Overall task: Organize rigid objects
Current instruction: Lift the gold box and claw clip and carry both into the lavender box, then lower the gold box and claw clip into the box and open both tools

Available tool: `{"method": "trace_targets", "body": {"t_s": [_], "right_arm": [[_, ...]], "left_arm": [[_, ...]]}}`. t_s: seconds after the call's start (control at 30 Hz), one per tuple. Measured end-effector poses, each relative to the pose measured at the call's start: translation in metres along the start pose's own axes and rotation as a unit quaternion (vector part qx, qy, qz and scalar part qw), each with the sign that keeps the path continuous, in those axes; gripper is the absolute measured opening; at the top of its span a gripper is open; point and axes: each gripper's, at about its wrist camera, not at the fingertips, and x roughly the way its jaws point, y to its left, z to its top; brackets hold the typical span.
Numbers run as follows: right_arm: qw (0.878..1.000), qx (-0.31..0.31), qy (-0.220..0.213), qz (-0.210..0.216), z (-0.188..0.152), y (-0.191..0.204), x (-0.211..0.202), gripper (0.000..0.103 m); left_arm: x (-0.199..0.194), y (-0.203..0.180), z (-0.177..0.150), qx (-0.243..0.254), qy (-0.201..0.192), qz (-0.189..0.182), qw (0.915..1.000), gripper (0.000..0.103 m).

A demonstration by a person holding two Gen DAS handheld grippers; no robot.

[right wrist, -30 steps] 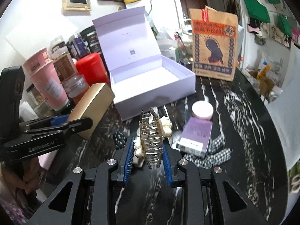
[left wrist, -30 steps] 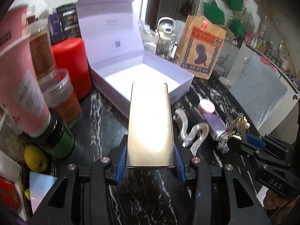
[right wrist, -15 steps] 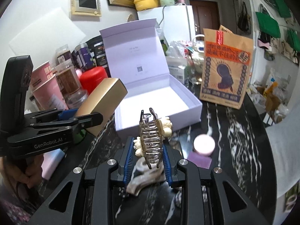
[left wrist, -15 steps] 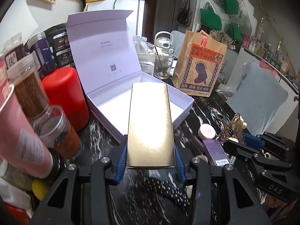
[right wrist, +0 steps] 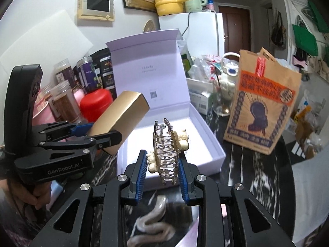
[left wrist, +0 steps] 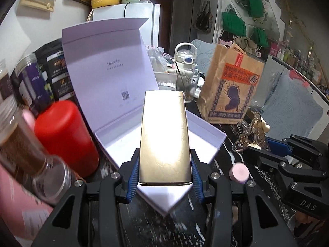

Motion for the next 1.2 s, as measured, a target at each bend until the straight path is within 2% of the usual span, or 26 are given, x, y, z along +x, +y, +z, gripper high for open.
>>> {"method": "trace_targets", "body": {"t_s": [0.37,0.53,0.77,1.03,1.2], "right_arm": [[1.0,-0.024,0.0,-0.009,0.048,-0.022,0.044,0.028],[1.0,-0.021,0.008,0.002,0.06,-0.035,0.065,0.028],[0.999,-0.02,0.034,0.008,0.065,-0.044,0.105,0.028],[0.997,-0.009,0.075,0.009,0.06,-0.051,0.149,0.028],[0.994,-0.004,0.107,0.015,0.055,-0.057,0.167,0.028]], "left_arm": [[0.038,0.004,0.039,0.002,-0.005,0.02,0.9998,0.043],[0.062,0.007,0.048,0.003,0.003,0.016,0.9999,0.043],[0.104,0.019,0.045,-0.012,0.043,0.009,0.9989,0.043],[0.134,0.025,0.033,-0.004,0.073,0.042,0.9964,0.043],[0.15,0.032,0.028,-0.017,0.097,0.041,0.9943,0.043]]}}
